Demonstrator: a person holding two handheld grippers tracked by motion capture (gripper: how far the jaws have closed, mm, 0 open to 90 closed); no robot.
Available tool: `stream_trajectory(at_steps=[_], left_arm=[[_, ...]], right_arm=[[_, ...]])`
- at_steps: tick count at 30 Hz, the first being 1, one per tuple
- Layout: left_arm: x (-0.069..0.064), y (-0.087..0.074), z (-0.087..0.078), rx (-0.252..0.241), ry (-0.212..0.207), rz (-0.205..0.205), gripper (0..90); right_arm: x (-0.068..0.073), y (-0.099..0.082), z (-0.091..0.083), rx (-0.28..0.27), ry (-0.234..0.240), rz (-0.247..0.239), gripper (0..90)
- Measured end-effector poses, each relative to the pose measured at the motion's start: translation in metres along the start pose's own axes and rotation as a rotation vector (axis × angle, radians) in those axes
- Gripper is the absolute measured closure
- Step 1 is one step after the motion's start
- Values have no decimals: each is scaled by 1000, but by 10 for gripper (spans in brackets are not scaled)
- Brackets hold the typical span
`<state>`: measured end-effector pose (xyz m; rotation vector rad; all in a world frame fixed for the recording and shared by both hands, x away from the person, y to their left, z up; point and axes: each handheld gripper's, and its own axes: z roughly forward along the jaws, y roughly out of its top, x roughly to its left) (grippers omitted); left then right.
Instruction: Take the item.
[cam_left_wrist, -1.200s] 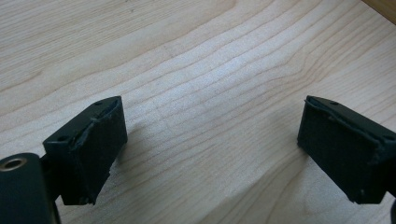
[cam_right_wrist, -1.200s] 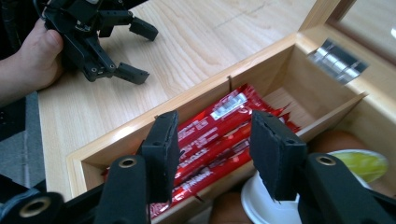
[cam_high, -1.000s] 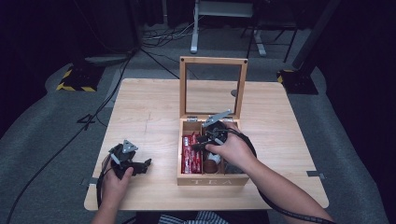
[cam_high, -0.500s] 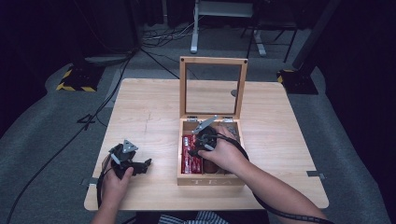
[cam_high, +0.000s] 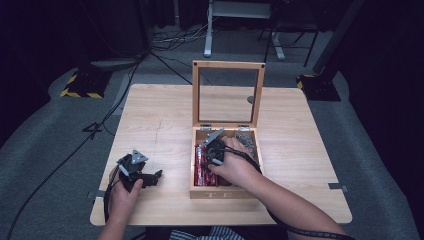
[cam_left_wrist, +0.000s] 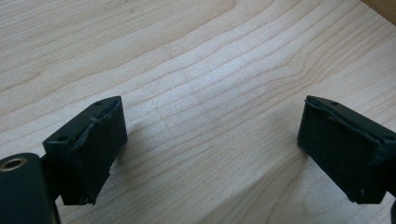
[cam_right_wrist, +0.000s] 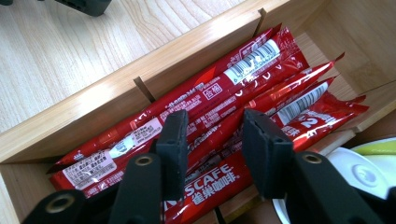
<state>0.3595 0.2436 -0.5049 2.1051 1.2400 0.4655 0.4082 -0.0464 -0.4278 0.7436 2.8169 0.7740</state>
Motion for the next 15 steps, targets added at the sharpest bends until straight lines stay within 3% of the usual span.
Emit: stream_trajectory(at_steps=[8, 15], left_arm=[[0, 0, 0, 0, 0, 0, 84], [0, 0, 0, -1, 0, 0, 84]], right_arm=[[-3, -3, 2, 15, 33, 70, 792], [-4, -3, 3, 25, 40, 72, 866]])
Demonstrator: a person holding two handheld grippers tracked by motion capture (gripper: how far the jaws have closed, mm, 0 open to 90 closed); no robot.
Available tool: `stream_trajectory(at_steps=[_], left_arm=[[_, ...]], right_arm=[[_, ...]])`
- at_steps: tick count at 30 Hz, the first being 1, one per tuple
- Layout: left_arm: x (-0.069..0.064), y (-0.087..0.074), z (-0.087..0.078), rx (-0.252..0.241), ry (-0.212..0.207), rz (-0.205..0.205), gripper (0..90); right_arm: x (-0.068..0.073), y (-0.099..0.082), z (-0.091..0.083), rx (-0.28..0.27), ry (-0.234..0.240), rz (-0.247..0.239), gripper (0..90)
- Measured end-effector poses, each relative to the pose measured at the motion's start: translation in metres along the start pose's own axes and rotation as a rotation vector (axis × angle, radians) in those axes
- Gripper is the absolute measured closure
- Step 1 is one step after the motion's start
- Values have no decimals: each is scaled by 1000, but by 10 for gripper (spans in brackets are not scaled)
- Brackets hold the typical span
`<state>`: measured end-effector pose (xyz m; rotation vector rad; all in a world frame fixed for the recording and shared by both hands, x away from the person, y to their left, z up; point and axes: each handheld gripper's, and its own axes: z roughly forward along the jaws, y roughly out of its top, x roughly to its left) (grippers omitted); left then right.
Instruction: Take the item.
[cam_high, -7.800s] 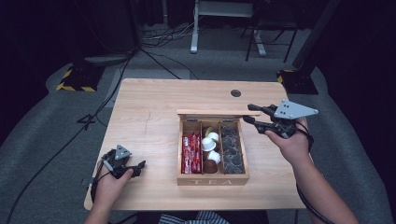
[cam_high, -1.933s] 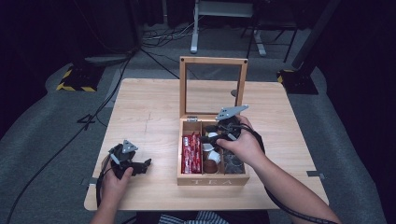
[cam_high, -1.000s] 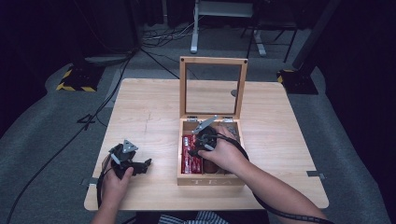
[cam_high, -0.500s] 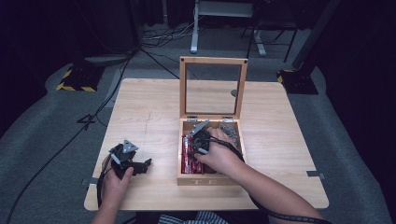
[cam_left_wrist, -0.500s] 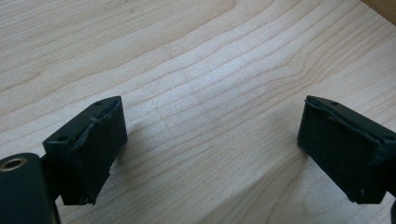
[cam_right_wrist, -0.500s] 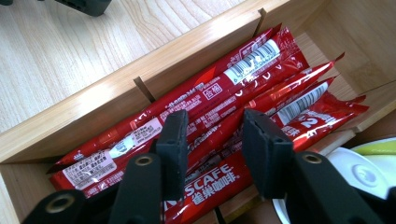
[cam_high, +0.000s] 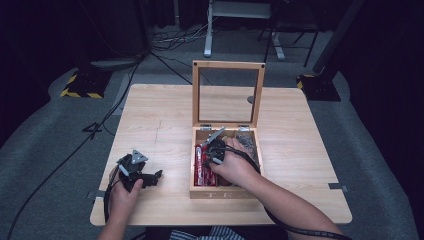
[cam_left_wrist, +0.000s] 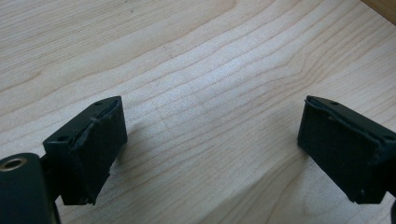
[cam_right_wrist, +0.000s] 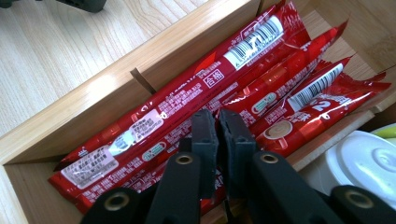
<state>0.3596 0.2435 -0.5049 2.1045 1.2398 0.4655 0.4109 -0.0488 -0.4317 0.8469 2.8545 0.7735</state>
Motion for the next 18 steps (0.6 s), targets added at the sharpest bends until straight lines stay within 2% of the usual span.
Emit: stream_trajectory(at_steps=[18], left_arm=[[0, 0, 0, 1, 0, 0, 84]], right_arm=[[-5, -7, -3, -72, 31, 41, 885]])
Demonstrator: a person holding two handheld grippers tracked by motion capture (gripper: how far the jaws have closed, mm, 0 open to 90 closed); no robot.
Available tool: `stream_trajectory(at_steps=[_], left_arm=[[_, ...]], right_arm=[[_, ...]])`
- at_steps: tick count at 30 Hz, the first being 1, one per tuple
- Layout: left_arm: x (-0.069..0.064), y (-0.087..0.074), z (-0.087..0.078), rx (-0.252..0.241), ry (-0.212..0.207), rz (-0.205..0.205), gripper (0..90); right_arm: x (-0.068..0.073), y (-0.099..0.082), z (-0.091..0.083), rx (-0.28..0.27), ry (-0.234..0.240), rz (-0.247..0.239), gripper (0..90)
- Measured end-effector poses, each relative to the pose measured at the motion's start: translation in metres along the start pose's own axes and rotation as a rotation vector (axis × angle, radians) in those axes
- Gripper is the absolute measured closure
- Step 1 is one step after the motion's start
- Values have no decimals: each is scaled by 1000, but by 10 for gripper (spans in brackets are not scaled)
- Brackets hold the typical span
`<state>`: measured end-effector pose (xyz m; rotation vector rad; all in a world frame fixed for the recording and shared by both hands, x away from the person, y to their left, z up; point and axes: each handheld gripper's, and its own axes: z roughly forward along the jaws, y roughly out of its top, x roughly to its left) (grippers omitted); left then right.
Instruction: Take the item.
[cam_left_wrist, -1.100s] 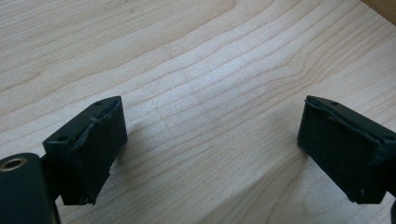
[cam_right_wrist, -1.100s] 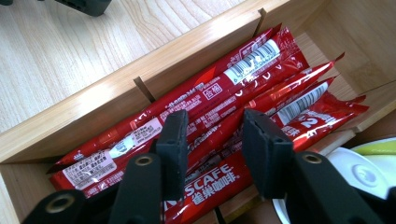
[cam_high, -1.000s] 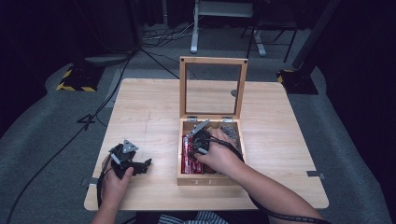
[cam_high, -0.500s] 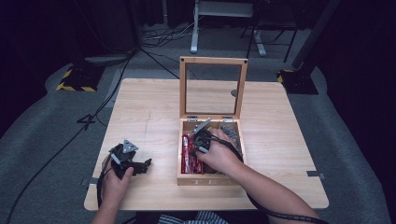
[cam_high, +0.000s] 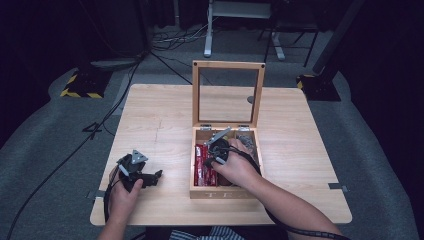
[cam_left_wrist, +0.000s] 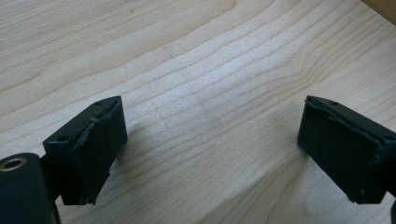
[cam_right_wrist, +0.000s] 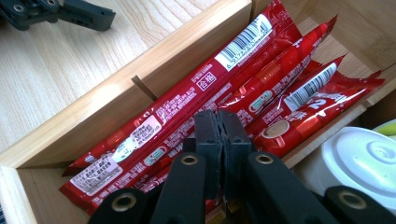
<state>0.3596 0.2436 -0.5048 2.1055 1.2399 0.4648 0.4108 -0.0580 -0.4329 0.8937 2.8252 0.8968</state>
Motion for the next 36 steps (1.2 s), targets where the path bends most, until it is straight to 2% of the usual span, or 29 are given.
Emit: stream_trajectory(at_steps=[4, 19, 24, 25, 27, 29, 31, 36], left_arm=[[0, 0, 0, -1, 0, -1, 84], [0, 0, 0, -1, 1, -1, 84], [0, 0, 0, -1, 0, 0, 84], [0, 0, 0, 0, 0, 0, 84], [0, 0, 0, 0, 0, 0, 84], [0, 0, 0, -2, 1, 0, 84], [0, 0, 0, 0, 0, 0, 84], [0, 0, 0, 0, 0, 0, 84]], right_arm=[[-3, -1, -4, -25, 18, 19, 887], [1, -2, -24, -122, 93, 12, 887], [0, -5, -36, -192, 146, 5, 886], [0, -5, -36, -192, 146, 5, 886], [-1, -8, -46, -251, 163, -3, 886], [-2, -10, -55, -288, 167, -8, 886], [-2, -11, -59, -302, 169, -12, 886], [-6, -17, -84, -363, 169, -17, 886]])
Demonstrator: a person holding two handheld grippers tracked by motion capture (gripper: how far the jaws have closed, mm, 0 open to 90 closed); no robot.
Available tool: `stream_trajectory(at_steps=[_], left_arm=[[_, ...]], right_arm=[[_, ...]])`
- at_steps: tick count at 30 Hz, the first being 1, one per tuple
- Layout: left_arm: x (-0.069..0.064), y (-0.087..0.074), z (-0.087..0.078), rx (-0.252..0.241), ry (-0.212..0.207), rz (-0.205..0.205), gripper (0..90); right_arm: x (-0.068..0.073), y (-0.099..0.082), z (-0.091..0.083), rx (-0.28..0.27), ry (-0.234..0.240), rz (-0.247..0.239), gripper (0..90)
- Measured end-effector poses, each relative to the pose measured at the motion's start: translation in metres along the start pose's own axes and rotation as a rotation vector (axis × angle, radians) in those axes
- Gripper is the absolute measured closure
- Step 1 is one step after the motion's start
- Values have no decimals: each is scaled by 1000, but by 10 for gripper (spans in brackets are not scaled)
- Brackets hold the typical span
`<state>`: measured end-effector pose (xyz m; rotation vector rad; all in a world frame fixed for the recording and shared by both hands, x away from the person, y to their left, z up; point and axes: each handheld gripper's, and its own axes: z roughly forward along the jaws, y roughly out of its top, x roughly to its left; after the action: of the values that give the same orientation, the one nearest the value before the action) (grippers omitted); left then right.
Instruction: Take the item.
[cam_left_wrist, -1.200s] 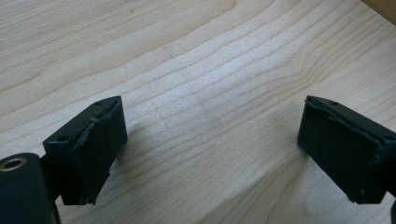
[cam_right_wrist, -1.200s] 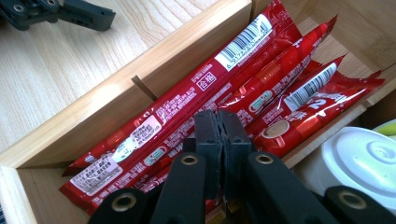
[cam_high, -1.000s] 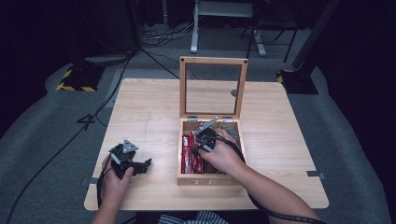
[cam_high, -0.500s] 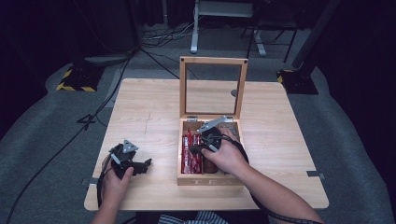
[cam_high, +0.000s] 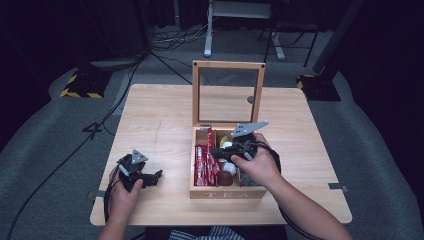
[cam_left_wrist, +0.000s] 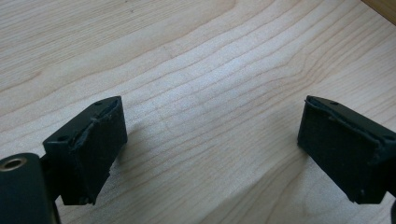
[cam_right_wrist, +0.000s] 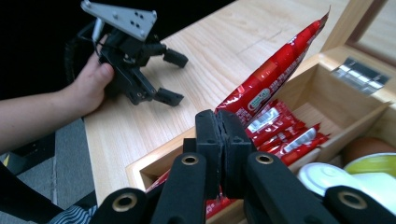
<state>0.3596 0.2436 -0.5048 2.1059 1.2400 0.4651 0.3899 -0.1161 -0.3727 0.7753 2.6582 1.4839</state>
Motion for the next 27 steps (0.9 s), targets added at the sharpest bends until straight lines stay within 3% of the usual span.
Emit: stream_trajectory(at_steps=[10, 15, 20, 27], left_arm=[[0, 2, 2, -2, -3, 6, 78], [1, 4, 4, 6, -9, 14, 64], [1, 5, 5, 10, -10, 12, 54], [1, 5, 5, 12, -12, 10, 54]], right_arm=[[-6, -7, -41, -82, -21, -15, 885], [-8, -15, -74, -138, -51, -29, 885], [-11, -24, -95, -170, -75, -30, 884], [-18, -38, -116, -158, -157, -34, 885]])
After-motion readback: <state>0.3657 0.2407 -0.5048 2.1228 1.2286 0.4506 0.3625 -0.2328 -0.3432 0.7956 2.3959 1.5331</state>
